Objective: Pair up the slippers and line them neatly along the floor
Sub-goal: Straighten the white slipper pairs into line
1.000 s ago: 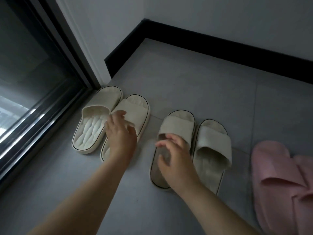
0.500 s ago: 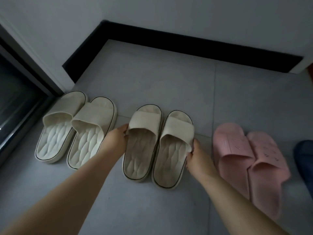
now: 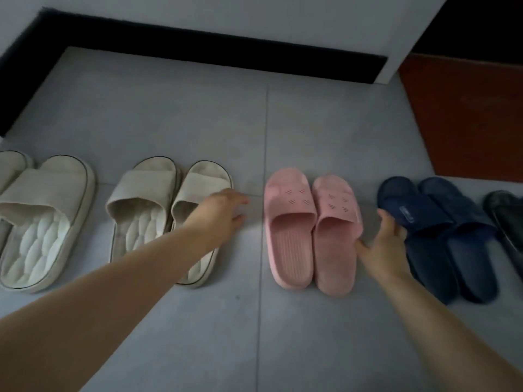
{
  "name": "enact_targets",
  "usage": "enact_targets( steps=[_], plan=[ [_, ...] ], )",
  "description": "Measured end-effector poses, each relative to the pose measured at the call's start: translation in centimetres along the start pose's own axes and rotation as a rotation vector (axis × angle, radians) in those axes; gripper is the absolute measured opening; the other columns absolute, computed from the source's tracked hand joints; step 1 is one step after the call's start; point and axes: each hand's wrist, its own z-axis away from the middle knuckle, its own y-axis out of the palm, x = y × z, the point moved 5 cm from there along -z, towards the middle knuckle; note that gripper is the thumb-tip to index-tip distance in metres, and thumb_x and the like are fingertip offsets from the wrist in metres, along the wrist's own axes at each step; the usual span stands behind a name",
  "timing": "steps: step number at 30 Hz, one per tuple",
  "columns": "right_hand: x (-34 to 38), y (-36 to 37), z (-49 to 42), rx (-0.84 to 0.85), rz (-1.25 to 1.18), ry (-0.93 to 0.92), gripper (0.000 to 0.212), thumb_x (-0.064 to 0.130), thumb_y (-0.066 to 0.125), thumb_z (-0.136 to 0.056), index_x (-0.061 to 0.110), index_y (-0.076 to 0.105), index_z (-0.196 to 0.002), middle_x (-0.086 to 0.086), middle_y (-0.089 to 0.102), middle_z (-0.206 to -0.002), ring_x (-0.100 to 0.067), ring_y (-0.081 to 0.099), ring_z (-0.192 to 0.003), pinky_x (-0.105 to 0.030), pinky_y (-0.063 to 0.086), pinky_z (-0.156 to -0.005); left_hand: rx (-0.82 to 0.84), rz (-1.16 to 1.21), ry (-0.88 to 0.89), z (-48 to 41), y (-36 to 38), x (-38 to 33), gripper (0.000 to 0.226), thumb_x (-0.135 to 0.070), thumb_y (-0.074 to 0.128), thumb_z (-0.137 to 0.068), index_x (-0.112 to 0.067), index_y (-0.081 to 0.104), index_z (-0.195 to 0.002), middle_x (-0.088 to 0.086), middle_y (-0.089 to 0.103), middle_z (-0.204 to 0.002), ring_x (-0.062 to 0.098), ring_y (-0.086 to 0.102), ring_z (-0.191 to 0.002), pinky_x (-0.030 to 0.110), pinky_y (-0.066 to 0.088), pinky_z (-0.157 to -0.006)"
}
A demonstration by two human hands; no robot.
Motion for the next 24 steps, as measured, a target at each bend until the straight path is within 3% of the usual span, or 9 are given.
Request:
enact_targets(
  steps=[3, 5, 14, 21, 24],
  plan=[
    [-0.5, 0.6, -2.7, 0.187, 0.080, -0.070, 0.054, 0.019, 0.054, -0.089, 0.016, 0.035, -0.140, -0.020, 0.051, -0.134, -0.036, 0.050, -0.120, -0.040, 0.041, -0.099, 0.231, -0.036, -0.085, -1.5, 3.5, -2.1, 0.070, -0.033, 0.065, -0.083, -0.021, 0.031, -0.143, 0.010, 0.046, -0.140, 0.029, 0.054, -0.118, 0.028, 0.040, -0.098],
    [0.0, 0.9, -3.5, 0.203, 0.111, -0.124, 0.042, 0.019, 0.046, -0.092, 0.018, 0.044, -0.134, -0.017, 0.058, -0.128, -0.034, 0.056, -0.114, -0.037, 0.043, -0.096, 0.295, -0.051, -0.102, -2.4, 4.9, -3.2, 0.082, -0.036, 0.066, -0.083, -0.025, 0.017, -0.147, 0.012, 0.043, -0.142, 0.032, 0.054, -0.117, 0.033, 0.041, -0.099],
    [0.8, 1.4, -3.9, 0.101, 0.074, -0.170, 0.047, 0.009, 0.040, -0.092, 0.018, 0.038, -0.139, -0.017, 0.055, -0.131, -0.035, 0.053, -0.118, -0.034, 0.042, -0.094, 0.100, -0.169, -0.182, -4.5, 5.1, -3.5, 0.063, -0.018, 0.052, -0.088, -0.027, 0.026, -0.145, 0.022, 0.053, -0.123, 0.039, 0.054, -0.111, 0.038, 0.043, -0.093],
    [0.6, 1.6, -4.2, 0.172, 0.038, -0.193, 0.053, 0.009, 0.039, -0.094, 0.021, 0.030, -0.144, -0.017, 0.051, -0.136, -0.034, 0.050, -0.121, -0.035, 0.039, -0.099, 0.110, -0.165, -0.175, -4.4, 5.5, -3.4, 0.066, -0.023, 0.057, -0.088, -0.027, 0.024, -0.146, 0.020, 0.052, -0.124, 0.038, 0.053, -0.112, 0.037, 0.042, -0.094],
    [0.0, 0.8, -3.1, 0.279, -0.056, -0.239, 0.058, 0.011, 0.045, -0.092, 0.024, 0.026, -0.146, -0.012, 0.051, -0.134, -0.030, 0.053, -0.117, -0.036, 0.041, -0.098, 0.172, -0.214, -0.194, -3.9, 5.8, -3.8, 0.074, -0.035, 0.057, -0.088, -0.027, 0.014, -0.148, 0.021, 0.048, -0.127, 0.039, 0.052, -0.114, 0.040, 0.042, -0.097]
  ],
)
